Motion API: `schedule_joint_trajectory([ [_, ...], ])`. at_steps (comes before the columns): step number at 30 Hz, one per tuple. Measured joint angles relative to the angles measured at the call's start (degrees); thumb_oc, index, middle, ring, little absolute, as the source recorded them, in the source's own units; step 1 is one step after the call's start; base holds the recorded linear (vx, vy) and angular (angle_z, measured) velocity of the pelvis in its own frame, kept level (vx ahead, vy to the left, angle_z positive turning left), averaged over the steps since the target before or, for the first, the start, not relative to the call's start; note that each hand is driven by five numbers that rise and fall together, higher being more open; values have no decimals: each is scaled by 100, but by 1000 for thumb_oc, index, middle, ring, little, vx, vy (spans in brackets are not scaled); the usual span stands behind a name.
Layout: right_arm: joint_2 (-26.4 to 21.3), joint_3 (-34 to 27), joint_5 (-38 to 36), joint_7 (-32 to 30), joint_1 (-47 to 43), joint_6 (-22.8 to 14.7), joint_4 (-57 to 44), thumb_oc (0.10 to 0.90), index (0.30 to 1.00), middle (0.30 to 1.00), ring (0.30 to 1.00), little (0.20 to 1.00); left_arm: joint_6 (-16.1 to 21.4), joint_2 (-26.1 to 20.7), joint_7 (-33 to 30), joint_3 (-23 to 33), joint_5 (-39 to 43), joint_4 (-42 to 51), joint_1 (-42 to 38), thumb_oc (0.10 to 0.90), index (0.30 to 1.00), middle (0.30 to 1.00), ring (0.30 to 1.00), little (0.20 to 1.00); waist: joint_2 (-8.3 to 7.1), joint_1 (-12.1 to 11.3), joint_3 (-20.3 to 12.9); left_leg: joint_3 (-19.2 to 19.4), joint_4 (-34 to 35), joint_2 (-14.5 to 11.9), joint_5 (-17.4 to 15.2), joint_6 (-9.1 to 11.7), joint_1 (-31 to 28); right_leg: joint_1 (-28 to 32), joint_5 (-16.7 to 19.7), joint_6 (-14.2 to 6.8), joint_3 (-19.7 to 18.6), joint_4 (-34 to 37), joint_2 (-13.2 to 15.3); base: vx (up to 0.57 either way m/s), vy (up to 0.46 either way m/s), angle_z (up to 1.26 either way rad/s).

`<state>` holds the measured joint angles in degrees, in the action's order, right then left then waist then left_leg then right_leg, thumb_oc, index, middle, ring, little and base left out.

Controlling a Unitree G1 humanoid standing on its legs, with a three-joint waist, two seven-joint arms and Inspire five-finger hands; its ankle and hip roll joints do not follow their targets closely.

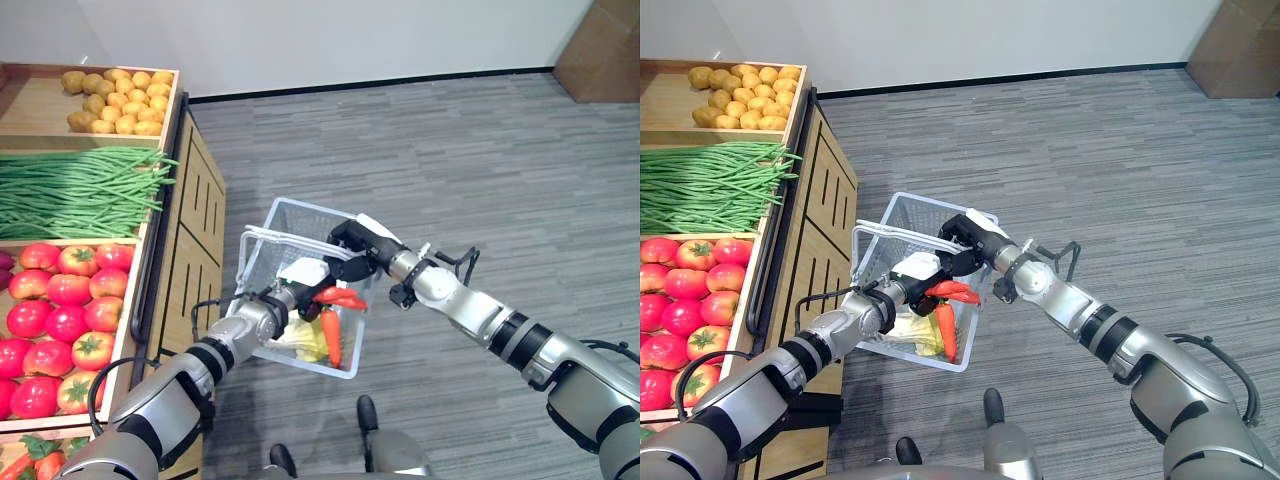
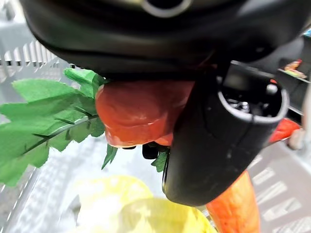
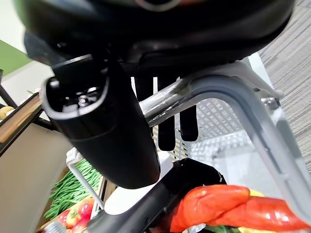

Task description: Get the vegetables into the basket

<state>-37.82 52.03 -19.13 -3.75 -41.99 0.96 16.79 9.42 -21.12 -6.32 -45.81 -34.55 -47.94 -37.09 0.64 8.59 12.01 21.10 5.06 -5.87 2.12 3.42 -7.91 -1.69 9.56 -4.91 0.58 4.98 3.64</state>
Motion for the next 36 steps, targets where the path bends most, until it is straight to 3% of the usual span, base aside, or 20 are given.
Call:
schedule_joint_trajectory([
  [2, 1, 1, -1, 3, 0, 0, -43, 400, 300, 300, 300, 300, -22, 17, -41, 77, -45, -66, 0, 400, 300, 300, 300, 300, 0, -3, 0, 0, 0, 0, 0, 0, -1, 1, 0, 0, 0, 0, -1, 0, 0, 0],
  [3, -26, 5, -1, 6, 0, 0, -127, 400, 300, 300, 300, 300, -60, 63, -114, 160, -44, -192, 1, 743, 780, 780, 780, 780, 0, -2, 0, 1, 0, -2, 0, 1, -4, 3, 0, 1, 0, 0, -2, 0, 0, 0],
  [4, -33, 5, -3, 9, 0, 0, -148, 400, 300, 300, 300, 300, -92, 92, -132, 215, -48, -245, 1, 643, 640, 640, 640, 640, 0, -2, 0, 1, 0, -2, 0, 1, -5, 3, 2, 2, 0, 0, -2, 0, 0, 0],
  [5, -40, 5, -27, 8, 0, 0, -193, 400, 300, 300, 300, 300, -201, 154, -150, 272, -77, -314, 1, 649, 649, 649, 649, 649, 0, -4, 0, 1, 0, -2, 0, 1, -10, 8, 3, 4, 0, 0, -2, 0, 0, 0],
  [7, -43, 4, -112, 4, 0, 0, -251, 400, 300, 300, 300, 300, -245, 192, -151, 269, -171, -406, 1, 839, 915, 915, 915, 915, 0, -4, 0, 1, 0, -2, 0, 0, -14, 12, 3, 4, 1, -1, -2, 0, 0, 0],
  [8, -52, 4, -121, 4, 0, 0, -282, 400, 300, 300, 300, 300, -278, 216, -150, 268, -210, -458, 3, 900, 1000, 1000, 1000, 1000, 0, -2, 0, 1, 0, -2, 0, 0, -15, 13, 3, 4, 1, -1, -2, 0, 0, 0],
  [13, -103, 4, -149, 12, 0, 0, -488, 400, 300, 300, 300, 300, -464, 346, -113, 270, -269, -700, 43, 900, 1000, 1000, 1000, 1000, 0, 0, 0, -4, 0, -5, 3, 4, -24, 27, 7, 9, 6, -1, -4, 0, 0, 0],
  [26, -102, 4, -145, 68, 61, 0, -487, 400, 300, 300, 300, 300, -486, 415, -80, 263, -370, -570, 54, 900, 1000, 1000, 1000, 1000, -1, -15, -1, -15, 0, -6, 7, 11, -54, 62, 8, 11, 17, -1, -3, 0, 0, 0],
  [36, 238, -572, 35, -232, 480, 5, 302, 400, 300, 300, 300, 300, -442, 145, 311, 21, -369, 851, 75, 900, 1000, 1000, 1000, 1000, -6, -167, -6, -88, 0, -4, 13, 18, -56, 100, 7, 12, 98, -1, 19, 6, -2, 3],
])
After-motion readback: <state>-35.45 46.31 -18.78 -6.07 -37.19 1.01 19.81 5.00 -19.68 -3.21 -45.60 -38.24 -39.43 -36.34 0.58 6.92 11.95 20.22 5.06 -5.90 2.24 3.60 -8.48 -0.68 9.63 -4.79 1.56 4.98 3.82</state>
